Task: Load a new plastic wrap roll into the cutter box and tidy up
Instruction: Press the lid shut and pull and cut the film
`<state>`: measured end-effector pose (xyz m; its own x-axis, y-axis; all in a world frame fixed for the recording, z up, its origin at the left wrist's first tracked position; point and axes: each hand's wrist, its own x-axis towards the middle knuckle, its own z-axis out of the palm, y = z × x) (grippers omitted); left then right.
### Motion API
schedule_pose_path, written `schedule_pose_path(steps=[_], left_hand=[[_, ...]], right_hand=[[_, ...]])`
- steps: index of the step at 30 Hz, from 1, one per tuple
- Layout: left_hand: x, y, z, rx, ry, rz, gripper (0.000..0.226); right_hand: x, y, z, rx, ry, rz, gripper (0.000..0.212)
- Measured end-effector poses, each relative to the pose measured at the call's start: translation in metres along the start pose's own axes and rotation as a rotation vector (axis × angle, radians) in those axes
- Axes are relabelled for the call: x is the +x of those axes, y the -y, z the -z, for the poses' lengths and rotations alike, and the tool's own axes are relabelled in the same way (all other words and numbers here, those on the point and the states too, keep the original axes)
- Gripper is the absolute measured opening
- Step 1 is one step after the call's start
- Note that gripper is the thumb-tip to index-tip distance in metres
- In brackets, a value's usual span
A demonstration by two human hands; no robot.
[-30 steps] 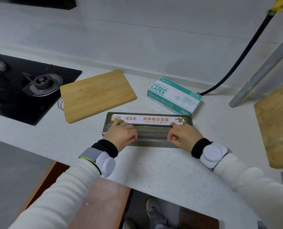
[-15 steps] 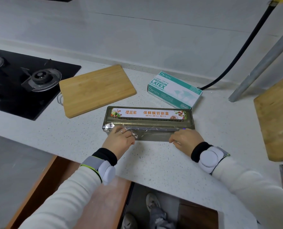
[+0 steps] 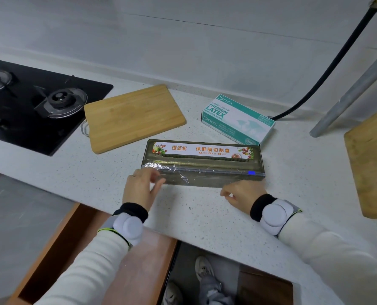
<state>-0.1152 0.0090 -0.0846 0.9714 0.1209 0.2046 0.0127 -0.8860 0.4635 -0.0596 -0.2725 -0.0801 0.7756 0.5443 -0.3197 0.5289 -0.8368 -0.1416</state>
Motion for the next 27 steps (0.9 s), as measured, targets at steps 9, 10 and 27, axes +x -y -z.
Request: schedule_pose_path(steps=[9,10,27], left_hand=[[0.028,0.021,0.005,0.017,-0.042,0.152,0.036],[0.03,0.022,0.005,0.012,-0.026,0.154,0.038],[0.031,0.044,-0.003,0.014,0.076,0.285,0.039]], right_hand=[[0.016,0.024,0.004,0.105,-0.032,0.049,0.035],[0.017,0.024,0.003,0.099,-0.03,0.047,0.037],[0.007,-0.012,-0.01,0.118,0.077,-0.169,0.048]])
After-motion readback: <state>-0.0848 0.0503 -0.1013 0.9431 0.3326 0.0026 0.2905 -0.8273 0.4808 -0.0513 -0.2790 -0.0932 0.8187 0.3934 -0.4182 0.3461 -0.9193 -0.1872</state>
